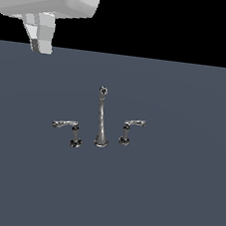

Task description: Turn on the faucet by rotating a designated handle.

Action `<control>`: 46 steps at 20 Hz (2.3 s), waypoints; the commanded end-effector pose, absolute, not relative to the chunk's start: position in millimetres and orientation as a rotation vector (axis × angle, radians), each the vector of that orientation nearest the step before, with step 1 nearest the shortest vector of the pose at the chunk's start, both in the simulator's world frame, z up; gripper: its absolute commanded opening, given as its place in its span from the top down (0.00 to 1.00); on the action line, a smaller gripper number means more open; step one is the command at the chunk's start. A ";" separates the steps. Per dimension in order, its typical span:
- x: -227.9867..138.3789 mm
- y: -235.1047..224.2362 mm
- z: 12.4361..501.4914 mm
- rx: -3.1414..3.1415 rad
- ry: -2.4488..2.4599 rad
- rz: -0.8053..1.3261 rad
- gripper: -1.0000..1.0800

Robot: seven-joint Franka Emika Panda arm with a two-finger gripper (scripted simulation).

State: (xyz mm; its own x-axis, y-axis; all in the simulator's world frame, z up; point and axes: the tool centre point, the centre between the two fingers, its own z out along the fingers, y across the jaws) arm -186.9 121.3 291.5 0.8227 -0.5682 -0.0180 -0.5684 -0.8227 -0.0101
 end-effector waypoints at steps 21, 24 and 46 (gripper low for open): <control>-115.5 159.7 181.1 -2.748 1.488 0.015 1.00; -106.8 161.5 169.1 -2.717 1.546 0.014 1.00; -47.3 161.2 90.2 -2.488 1.919 -0.001 1.00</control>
State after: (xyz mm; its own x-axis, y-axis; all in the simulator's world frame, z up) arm -50.2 161.6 93.5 0.2666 -0.9638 0.0000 -0.9638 -0.2666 0.0003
